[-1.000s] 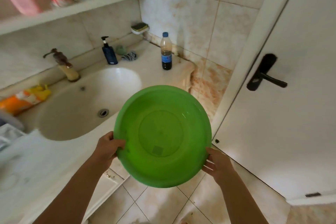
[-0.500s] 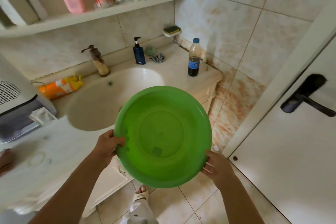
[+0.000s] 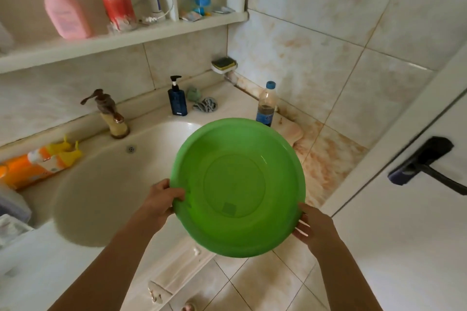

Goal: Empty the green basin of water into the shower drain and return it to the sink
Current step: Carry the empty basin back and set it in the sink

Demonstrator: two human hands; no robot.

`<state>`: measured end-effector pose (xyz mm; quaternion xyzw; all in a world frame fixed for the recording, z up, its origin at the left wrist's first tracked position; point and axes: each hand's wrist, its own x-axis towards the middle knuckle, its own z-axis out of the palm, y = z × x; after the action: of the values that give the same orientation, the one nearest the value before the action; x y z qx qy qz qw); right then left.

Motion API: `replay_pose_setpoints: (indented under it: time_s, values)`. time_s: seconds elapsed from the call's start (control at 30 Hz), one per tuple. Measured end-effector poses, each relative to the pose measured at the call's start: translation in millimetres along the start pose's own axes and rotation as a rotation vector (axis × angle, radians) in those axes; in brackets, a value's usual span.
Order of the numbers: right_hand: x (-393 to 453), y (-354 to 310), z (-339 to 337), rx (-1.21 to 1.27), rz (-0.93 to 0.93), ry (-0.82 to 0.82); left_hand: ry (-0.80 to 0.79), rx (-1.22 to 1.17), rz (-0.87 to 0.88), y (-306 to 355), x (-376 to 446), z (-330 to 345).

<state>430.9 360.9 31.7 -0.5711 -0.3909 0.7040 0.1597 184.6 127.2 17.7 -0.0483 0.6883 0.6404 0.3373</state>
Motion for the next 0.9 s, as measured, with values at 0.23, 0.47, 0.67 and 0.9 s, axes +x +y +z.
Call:
replay_pose_setpoints:
  time_s: [0.23, 0.47, 0.67, 0.9]
  values:
    - [13, 2, 111, -0.101, -0.009, -0.027, 0.093, -0.063, -0.073, 15, 52, -82]
    - [19, 2, 216, -0.377, -0.185, -0.142, 0.251, -0.201, -0.175, -8, 64, -154]
    - [40, 6, 280, -0.651, -0.316, -0.153, 0.359, -0.331, -0.242, -34, 58, -180]
    - [76, 28, 321, -0.92, -0.254, -0.29, 0.591, -0.383, -0.246, -55, 64, -187]
